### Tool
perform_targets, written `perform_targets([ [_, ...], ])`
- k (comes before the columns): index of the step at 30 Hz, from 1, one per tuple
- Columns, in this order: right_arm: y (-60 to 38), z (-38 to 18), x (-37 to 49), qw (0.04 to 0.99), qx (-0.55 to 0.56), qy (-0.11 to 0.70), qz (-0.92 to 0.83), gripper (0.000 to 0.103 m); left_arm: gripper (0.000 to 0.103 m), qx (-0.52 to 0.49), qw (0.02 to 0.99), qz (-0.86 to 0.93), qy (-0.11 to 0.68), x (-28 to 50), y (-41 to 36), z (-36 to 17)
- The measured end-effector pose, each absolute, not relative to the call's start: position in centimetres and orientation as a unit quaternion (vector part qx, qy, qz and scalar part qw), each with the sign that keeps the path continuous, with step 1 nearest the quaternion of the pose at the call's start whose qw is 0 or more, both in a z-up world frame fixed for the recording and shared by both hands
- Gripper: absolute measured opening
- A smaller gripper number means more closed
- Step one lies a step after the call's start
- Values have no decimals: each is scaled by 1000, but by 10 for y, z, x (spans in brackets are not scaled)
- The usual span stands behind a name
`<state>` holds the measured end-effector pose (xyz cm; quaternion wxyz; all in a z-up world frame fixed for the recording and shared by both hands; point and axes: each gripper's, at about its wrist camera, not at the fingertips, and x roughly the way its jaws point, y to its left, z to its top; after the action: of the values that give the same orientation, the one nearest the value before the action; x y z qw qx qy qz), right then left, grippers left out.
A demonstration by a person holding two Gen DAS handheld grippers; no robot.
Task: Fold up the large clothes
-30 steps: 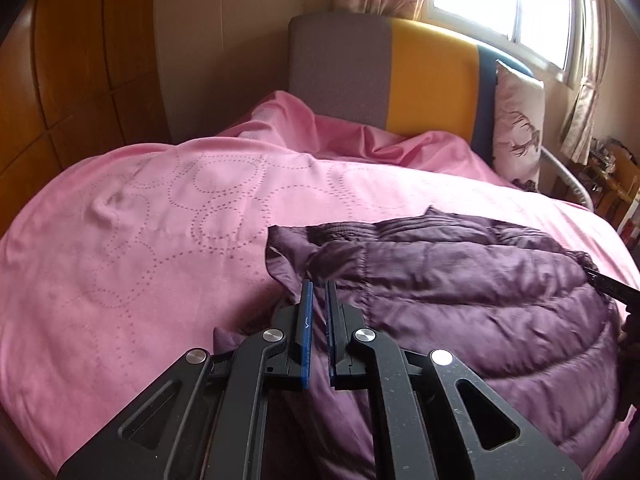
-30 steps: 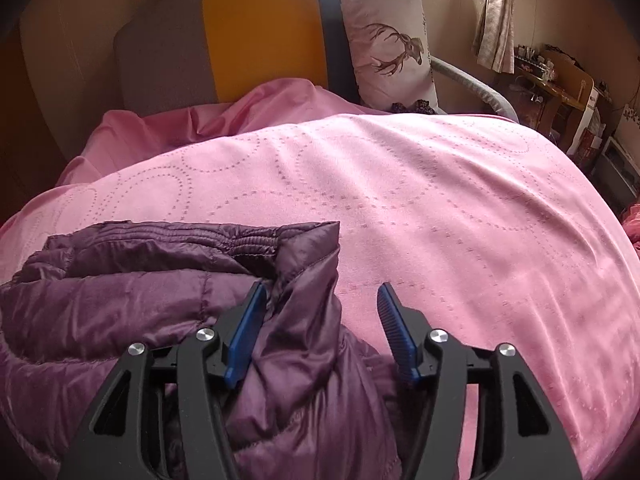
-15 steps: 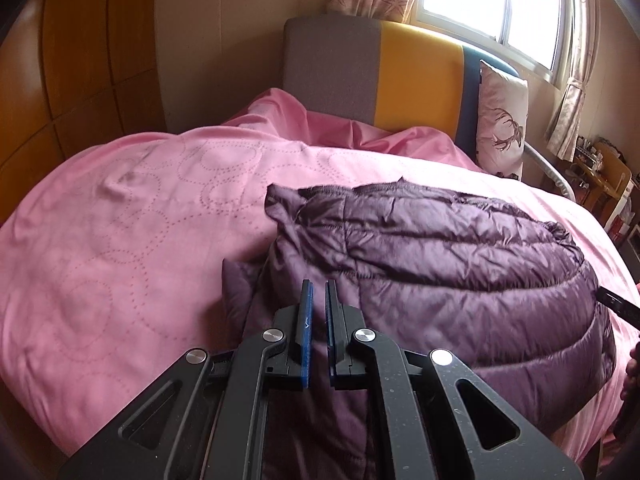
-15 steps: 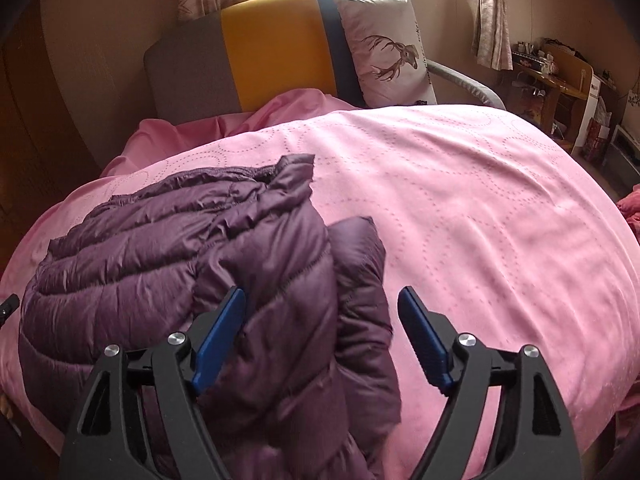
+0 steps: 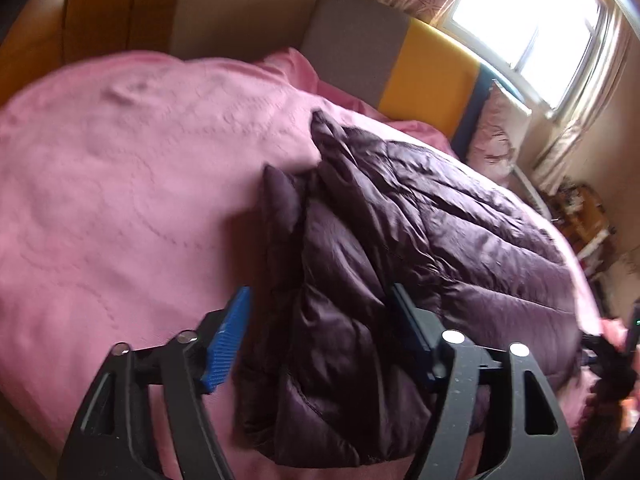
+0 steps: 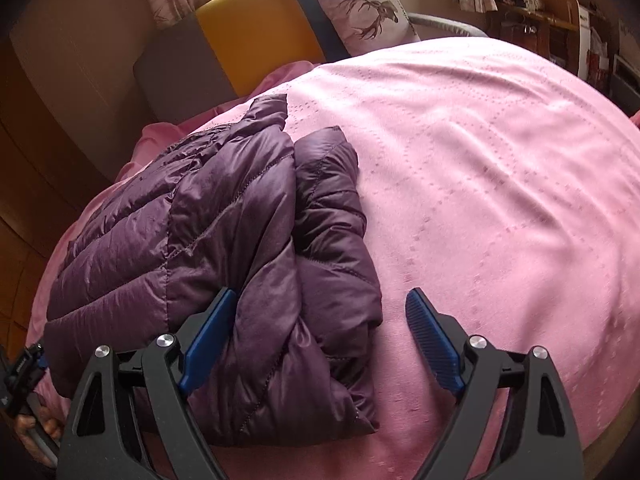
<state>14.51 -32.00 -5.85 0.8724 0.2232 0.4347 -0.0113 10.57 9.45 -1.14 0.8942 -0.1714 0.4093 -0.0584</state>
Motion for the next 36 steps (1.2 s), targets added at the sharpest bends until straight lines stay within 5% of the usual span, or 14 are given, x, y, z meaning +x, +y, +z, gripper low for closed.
perform_targets([
  [3, -315, -55, 142, 870, 232, 435, 16, 46, 42, -195, 884, -105, 411, 100, 97, -20],
  [9, -313, -42, 124, 867, 237, 436, 44, 23, 24, -219, 873, -140, 413, 88, 107, -22],
  [17, -320, -32, 61, 856, 223, 461, 75, 21, 22, -202, 865, -161, 431, 47, 111, -13],
  [22, -329, -13, 49, 872, 205, 442, 40, 45, 42, -162, 893, -124, 401, 27, 109, 18],
  [31, -308, 2, 115, 893, 181, 413, 14, 61, 43, -118, 894, -213, 377, 71, 24, 43],
  [32, -305, -3, 124, 890, 177, 420, 19, 61, 43, -107, 892, -221, 381, 77, 11, 42],
  [36, -290, -12, 131, 891, 131, 435, 28, 20, 43, -71, 882, -239, 400, 98, -34, 31],
])
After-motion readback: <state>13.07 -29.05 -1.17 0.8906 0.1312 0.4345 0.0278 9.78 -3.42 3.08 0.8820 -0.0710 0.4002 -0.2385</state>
